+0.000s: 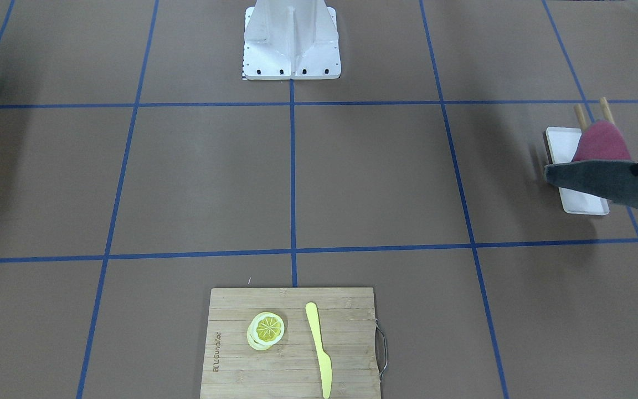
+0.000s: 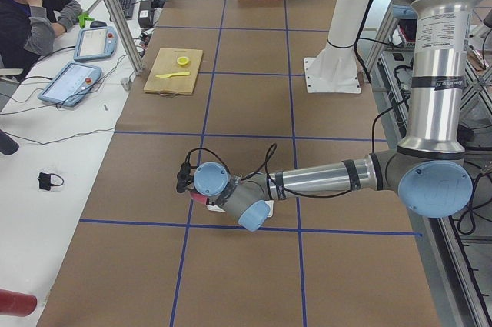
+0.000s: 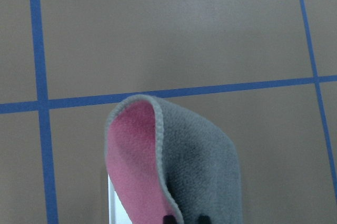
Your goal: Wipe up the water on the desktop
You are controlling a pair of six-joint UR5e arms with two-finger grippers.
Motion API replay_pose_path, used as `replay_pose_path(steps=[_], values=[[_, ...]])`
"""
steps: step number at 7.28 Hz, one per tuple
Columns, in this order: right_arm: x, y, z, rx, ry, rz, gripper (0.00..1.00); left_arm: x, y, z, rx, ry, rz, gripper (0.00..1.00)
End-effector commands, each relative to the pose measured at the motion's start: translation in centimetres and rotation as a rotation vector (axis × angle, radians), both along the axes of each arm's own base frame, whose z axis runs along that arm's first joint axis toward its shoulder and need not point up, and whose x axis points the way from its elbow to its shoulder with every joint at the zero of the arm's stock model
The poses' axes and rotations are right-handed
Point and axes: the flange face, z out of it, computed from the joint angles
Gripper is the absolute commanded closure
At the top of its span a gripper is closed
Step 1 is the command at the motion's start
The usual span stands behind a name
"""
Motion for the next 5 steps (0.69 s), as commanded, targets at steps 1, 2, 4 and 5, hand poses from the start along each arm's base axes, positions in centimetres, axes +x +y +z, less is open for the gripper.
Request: replay_pose_path(steps=[1,2,4,5], values=[[0.0,0.1,0.1,-0.003,-0.001,0.001,0.00,0.2,0.2,-0.8,0.005,0.047,0.032,1.00],[0.0,0.1,0.1,-0.003,-0.003,0.001,0.00,-0.1,0.1,-2.4,0.020,0.073,0.040,1.00],[0.0,0.1,0.1,-0.004,-0.003,0.000,0.00,-2.1,-0.1,-4.5,0.054,0.085,0.006,1.00],[0.0,0.1,0.0,0.001,-0.004,-0.001,0.00,-3.5,-0.2,-7.5,0.035,0.096,-0.042,1.00]])
